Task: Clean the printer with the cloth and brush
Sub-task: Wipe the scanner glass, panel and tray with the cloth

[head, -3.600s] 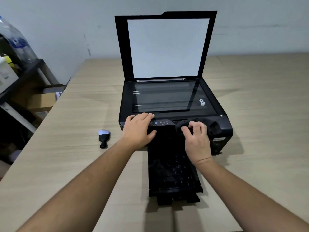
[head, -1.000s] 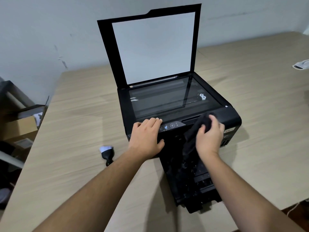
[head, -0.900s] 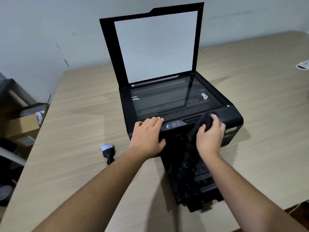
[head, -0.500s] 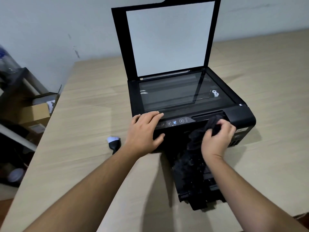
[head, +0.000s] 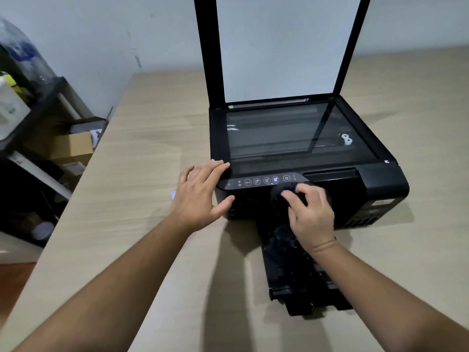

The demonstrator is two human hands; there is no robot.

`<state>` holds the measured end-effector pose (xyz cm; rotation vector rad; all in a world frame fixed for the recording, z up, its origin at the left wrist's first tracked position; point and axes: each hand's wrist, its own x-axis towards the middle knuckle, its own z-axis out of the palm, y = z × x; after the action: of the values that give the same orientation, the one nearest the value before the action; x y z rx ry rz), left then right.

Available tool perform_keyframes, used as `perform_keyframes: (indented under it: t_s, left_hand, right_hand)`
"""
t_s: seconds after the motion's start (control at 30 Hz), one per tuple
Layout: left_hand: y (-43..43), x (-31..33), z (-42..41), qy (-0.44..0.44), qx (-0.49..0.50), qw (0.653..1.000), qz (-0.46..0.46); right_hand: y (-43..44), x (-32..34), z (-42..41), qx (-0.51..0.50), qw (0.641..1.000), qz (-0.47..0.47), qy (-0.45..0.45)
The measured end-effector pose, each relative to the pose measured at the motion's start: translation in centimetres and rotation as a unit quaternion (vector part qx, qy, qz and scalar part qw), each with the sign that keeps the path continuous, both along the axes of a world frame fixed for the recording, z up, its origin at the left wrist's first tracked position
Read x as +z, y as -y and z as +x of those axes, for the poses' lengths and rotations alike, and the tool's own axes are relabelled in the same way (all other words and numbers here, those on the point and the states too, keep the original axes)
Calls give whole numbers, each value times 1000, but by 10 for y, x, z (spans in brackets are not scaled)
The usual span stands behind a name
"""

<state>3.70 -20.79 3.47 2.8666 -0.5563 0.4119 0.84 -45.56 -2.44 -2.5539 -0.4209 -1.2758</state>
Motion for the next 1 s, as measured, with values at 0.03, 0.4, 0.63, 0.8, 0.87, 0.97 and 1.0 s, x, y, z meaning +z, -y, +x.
perform_keyframes:
  t_s: [0.03,0.4,0.63,0.8,0.87,0.97,1.0]
  left_hand:
    - [0,0,0,-3,1,1000,0]
    - [-18,-4,-7,3,-3,1000,-3]
    - [-25,-1,-7,-10,-19,1000,16]
    - [-31,1,-1,-16,-35,999,8]
    - [-31,1,2,-10,-39,999,-9]
    - [-31,3,5,-5,-48,999,-20]
    - [-32,3,6,-5,-52,998,-18]
  right_hand:
    - [-8,-4,2,33,998,-46,-3]
    - [33,6,5,51,990,-133,-13]
    - [-6,-11,19,166,929,-328,-45]
    - [9,15,16,140,950,-273,-49]
    - [-10,24,15,138,963,-229,-24]
    - [-39,15,21,187,942,-278,-19]
    - [-40,8,22,199,922,-330,-32]
